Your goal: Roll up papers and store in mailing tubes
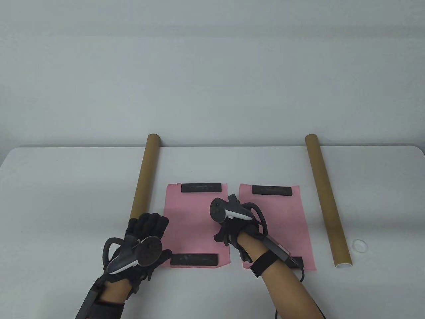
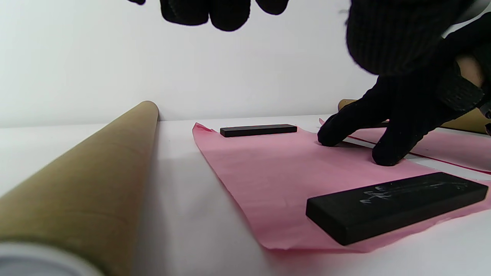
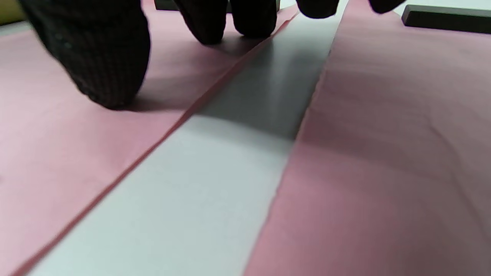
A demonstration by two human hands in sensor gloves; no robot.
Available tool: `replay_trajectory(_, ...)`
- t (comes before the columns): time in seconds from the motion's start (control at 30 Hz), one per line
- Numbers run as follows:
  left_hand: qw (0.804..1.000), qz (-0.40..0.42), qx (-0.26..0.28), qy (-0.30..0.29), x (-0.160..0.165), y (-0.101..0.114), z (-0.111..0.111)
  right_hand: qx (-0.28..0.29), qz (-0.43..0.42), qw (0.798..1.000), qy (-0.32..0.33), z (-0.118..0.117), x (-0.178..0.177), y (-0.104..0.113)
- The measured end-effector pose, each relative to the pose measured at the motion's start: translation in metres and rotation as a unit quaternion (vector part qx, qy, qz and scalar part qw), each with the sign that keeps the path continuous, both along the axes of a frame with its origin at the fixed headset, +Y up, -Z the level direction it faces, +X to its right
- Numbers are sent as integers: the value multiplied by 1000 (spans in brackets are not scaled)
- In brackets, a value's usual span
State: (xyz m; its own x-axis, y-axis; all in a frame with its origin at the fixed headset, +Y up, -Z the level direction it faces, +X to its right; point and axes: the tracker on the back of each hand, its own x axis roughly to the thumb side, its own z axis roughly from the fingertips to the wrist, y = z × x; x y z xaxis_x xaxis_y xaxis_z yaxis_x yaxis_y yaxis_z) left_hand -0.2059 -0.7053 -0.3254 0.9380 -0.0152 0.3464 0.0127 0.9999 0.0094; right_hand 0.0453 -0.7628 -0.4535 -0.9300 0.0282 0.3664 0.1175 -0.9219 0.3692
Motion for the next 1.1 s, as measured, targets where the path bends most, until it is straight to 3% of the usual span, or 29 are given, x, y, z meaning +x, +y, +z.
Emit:
replay_trajectory(0.43,998,-47,-17,-50,43,-6,3,-18,-8,1000,5,-7,0,-2)
replay_trajectory(0.53,993,-93,-30,-67,62,-10,1,-20,-7,1000,4,-8,0,-1)
replay_trajectory(0.77,961,-236,-90,-110,113,-30,-18,-21,-5,1000,5,-8,-1,-1)
replay_trajectory(0.87,945,-286,-84,-134,126,-35,-23,-22,-8,1000,5,-8,0,0)
replay_trajectory(1.1,929,-307,-138,-156,135,-53,-36,-21,-8,1000,5,-8,0,0)
